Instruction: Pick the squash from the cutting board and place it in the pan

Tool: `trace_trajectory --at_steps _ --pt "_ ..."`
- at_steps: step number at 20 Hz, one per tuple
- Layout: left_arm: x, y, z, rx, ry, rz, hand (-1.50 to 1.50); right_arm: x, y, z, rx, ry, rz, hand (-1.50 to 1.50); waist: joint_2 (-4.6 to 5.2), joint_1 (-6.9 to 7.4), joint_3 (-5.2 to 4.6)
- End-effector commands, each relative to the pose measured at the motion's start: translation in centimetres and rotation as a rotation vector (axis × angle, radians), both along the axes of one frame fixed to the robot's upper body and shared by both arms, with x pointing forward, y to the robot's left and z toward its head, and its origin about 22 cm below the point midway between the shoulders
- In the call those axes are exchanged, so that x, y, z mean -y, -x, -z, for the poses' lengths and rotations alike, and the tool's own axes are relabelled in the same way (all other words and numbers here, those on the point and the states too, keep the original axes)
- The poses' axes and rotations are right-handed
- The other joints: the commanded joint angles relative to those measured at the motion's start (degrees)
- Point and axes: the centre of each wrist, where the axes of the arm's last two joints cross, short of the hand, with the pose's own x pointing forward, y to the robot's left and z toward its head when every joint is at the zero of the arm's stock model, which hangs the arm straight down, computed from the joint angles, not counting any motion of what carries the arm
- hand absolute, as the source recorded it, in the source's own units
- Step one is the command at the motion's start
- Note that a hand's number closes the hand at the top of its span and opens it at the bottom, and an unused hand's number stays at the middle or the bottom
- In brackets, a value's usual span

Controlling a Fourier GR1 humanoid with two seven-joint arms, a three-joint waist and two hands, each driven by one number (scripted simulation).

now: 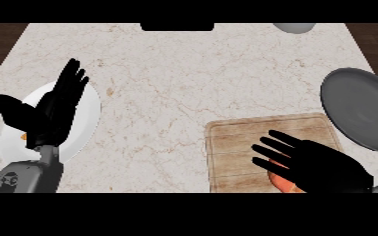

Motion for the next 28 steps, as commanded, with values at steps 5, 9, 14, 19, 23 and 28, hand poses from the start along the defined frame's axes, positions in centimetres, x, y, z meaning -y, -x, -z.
trace_trajectory --at_steps 5,9,14,19,23,28 --pt "0.2 0.7 -0.6 0.014 0.020 0.004 0.00 -0.1 -0.4 3.9 -0.020 -0.006 -0.004 -1.50 -0.01 -0.02 0.02" --pt "1.4 0.6 1.0 -0.007 0.031 0.015 0.00 -0.3 -4.5 3.4 -0.049 -0.038 0.012 -1.50 0.07 0.33 0.01" --pt "0.9 1.3 0.8 0.023 -0.008 0.001 0.00 -0.7 -1.2 6.1 -0.078 0.001 -0.002 -1.50 -0.03 -0.06 0.01" --pt "0.4 -1.0 0.1 0.009 -0.011 0.000 0.00 -2.4 -2.0 7.9 -0.064 -0.012 -0.109 1.50 0.05 -0.10 0.01" --pt "-0.6 1.5 0.7 -0.002 0.011 0.001 0.00 -1.8 -2.4 5.6 -0.052 -0.082 -0.096 1.50 -0.05 0.00 0.00" --pt "-0.1 -0.5 1.4 0.006 -0.014 0.000 0.00 -2.1 -3.0 8.6 -0.081 -0.111 -0.104 1.50 0.04 -0.07 0.01"
